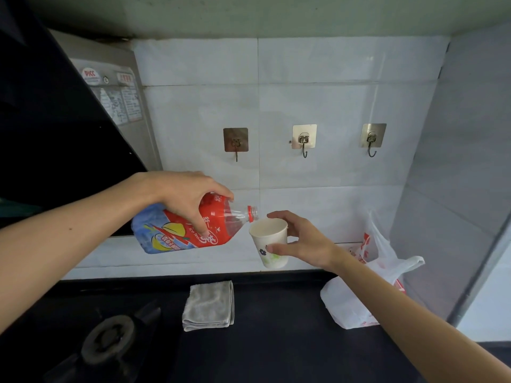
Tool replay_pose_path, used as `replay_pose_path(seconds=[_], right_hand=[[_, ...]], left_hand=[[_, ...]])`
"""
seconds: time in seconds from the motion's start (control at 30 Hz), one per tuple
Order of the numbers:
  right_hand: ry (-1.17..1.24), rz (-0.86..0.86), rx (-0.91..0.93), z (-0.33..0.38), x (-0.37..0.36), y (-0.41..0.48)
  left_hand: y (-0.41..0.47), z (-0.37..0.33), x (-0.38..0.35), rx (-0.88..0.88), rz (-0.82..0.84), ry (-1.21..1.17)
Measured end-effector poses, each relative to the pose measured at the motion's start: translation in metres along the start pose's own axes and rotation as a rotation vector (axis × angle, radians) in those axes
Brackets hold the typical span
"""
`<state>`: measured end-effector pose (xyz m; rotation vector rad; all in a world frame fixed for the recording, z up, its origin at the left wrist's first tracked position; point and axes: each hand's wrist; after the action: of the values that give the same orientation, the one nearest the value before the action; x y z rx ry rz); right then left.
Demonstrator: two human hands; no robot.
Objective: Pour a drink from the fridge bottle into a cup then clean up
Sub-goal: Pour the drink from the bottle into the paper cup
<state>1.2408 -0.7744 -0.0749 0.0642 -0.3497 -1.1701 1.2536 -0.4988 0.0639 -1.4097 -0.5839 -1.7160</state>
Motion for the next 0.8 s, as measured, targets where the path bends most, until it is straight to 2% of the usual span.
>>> replay_pose_path(seconds=[0.8], right_hand=[[-0.026,0.005,-0.045,-0.030,0.006,0.015]], left_hand=[[0.027,0.004,0.000,-0.018,0.068,0.131]])
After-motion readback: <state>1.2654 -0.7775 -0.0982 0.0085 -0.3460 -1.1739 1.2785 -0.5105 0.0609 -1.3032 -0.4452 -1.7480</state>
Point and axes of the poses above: each hand's wrist, its own y-axis towards the middle knuckle, its own x-axis out of the back of the hand, z = x × y, and after that the axes turned 12 degrees about y, right-handed
